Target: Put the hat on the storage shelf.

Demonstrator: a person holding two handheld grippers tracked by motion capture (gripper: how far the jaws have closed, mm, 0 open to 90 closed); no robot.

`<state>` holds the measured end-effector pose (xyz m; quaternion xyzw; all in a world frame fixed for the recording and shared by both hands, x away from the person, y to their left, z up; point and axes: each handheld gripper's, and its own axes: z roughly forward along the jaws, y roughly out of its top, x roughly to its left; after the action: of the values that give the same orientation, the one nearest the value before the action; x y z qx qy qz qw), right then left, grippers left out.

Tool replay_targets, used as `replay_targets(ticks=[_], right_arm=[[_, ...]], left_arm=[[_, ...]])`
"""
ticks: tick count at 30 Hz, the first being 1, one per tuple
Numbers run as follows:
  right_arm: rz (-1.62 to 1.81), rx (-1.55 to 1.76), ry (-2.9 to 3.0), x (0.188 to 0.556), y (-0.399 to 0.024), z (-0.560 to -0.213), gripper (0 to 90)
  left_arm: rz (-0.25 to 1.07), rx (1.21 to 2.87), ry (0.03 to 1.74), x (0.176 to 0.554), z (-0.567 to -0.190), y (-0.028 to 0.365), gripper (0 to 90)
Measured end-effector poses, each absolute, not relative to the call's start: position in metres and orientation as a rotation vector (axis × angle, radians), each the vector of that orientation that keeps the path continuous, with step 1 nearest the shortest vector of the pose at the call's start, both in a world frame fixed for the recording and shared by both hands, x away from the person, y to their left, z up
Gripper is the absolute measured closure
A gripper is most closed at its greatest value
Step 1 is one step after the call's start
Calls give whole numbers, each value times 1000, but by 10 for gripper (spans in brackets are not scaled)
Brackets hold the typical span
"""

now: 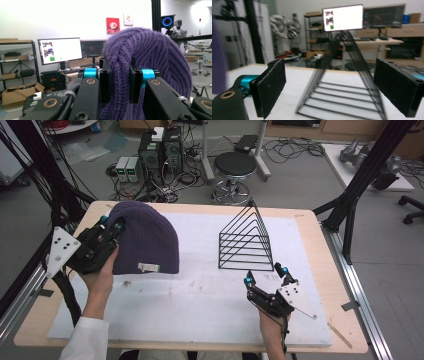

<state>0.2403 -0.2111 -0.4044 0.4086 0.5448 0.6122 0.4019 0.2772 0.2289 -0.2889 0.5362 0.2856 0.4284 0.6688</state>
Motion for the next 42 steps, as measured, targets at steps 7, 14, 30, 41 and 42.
replay_targets(ticks=[7, 14, 30, 41, 42], right_arm=[[1593, 986, 1373, 245, -189, -394, 107], [1652, 970, 1403, 254, -172, -387, 107], [1695, 841, 1542, 270, -120, -360, 107], [1744, 827, 1556, 279, -108, -351, 108], [1753, 840, 1561, 281, -107, -350, 108]], left_arm=[[958, 1202, 605, 277, -275, 215, 766], [938, 1188, 573, 276, -262, 203, 766], [898, 1182, 516, 280, -243, 173, 766], [831, 1160, 490, 282, -238, 159, 766], [829, 1157, 490, 282, -238, 158, 766]])
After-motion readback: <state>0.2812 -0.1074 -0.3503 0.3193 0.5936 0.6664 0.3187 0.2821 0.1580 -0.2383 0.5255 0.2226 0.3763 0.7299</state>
